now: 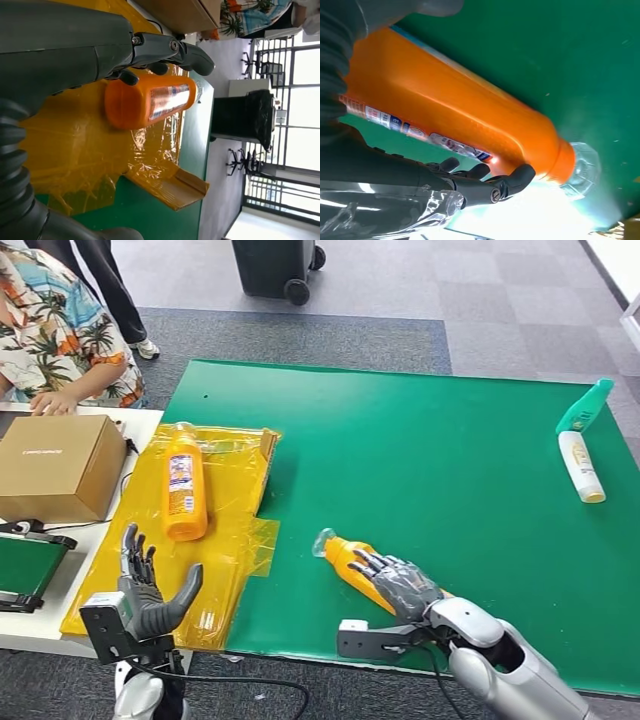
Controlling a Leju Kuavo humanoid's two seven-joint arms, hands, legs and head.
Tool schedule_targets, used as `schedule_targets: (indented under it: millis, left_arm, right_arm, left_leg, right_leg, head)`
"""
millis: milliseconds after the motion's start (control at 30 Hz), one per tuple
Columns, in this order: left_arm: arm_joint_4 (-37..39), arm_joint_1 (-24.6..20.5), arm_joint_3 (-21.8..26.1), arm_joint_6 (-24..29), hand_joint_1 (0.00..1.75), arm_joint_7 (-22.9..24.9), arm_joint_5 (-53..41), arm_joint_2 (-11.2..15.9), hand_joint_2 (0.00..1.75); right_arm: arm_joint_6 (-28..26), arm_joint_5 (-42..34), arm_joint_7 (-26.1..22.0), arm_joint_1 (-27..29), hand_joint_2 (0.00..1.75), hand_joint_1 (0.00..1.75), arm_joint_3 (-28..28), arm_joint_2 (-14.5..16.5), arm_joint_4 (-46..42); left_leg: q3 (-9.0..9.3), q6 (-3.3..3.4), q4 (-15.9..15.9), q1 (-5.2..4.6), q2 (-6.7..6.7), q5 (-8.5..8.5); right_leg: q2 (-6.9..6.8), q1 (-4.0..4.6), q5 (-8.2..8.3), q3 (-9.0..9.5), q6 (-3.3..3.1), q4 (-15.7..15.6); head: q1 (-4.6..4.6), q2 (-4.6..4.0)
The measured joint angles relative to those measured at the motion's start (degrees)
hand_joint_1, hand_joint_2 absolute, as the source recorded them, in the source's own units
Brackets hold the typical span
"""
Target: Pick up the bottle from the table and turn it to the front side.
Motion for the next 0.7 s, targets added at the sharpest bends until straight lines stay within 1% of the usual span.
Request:
schedule_targets:
  millis: [367,700]
  left_arm:
    - [0.02,-0.04,-0.52,0.04,0.00,0.22,-0.28,0.02,1.75]
    - [0.00,0.01,-0.61,0.07,0.00,0.73,-0.95,0.02,1.75]
  right_arm:
    - [0.21,3.18,0.77,-5.83,1.75,0.00,-0.11,0.47,6.04]
    - [0.21,7.19,2.78,-7.37,1.75,0.00,-1.20,1.13,8.20]
  left_leg:
    - [0.02,-0.05,0.00,0.00,0.00,0.04]
    - [0.01,-0.05,0.00,0.00,0.00,0.04]
  right_leg:
    - [0.00,0.00,0.04,0.02,0.00,0.00]
    - [0.00,0.00,0.04,0.01,0.00,0.01]
  head:
    - [-0.01,-0.01]
    - [-0.01,-0.01]
